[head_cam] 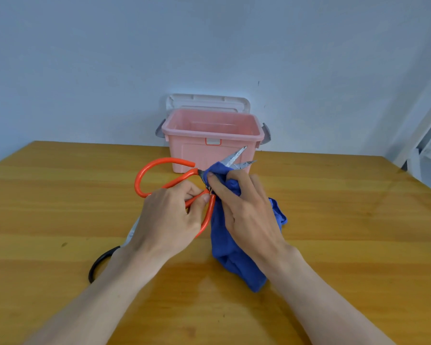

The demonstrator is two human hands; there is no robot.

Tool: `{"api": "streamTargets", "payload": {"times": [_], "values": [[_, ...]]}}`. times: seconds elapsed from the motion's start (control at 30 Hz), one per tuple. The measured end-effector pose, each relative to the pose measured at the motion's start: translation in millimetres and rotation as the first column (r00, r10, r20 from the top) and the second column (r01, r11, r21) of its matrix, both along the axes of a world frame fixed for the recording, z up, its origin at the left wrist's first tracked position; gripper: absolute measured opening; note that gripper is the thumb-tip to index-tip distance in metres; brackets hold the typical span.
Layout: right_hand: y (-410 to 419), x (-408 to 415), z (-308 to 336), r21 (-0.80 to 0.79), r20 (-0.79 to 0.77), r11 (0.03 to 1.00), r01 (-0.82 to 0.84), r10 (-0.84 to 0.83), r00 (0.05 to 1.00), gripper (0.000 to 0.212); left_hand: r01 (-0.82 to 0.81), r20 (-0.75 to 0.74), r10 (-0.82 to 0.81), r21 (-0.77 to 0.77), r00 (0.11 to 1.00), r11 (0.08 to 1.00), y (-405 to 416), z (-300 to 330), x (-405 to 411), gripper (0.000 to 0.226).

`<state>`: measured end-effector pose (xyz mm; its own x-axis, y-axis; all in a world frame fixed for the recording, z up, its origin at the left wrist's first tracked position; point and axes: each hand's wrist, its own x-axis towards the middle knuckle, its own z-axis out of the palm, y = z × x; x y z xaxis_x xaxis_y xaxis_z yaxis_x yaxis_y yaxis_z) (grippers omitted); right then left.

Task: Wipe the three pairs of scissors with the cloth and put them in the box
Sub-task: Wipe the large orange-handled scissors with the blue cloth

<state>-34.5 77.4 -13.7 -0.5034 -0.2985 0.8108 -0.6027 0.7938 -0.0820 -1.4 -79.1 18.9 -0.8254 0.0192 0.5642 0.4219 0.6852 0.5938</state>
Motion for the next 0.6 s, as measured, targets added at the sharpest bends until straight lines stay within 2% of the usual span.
{"api": "streamTargets", "payload": {"times": [0.1, 0.23, 0.4, 0.5, 0.6], "values": [[-3.5, 3.2, -0.1, -0.024, -0.014, 0.999, 0.035, -0.035, 0.999, 0.047, 0.012, -0.022, -0.012, 0.004, 1.0, 1.0, 1.9, 2.5, -0.8, 0.007], [-1.1, 1.0, -7.7, 0.03, -0.032, 0.999, -0.028, 0.029, 0.999, 0.051, -0.005, 0.012, 0.005, 0.003, 1.0, 1.0, -3.8, -2.2, 0.4, 0.006], [-7.9, -0.4, -4.7, 0.015, 0.004, 0.997, 0.082, -0.082, 0.997, 0.068, 0.012, -0.014, -0.012, 0.027, 1.0, 1.0, -0.5, 0.7, 1.1, 0.011], [-7.5, 0.1, -4.6, 0.02, 0.002, 0.995, 0.093, -0.094, 0.996, 0.067, 0.03, -0.018, -0.029, 0.035, 0.999, 0.999, 1.0, 1.6, 1.6, 0.017], [-5.8, 2.5, -4.9, 0.007, -0.028, 0.999, 0.04, -0.04, 0.999, 0.058, 0.016, -0.05, -0.014, 0.04, 0.999, 0.999, -3.8, 2.3, 1.7, 0.009]]}}
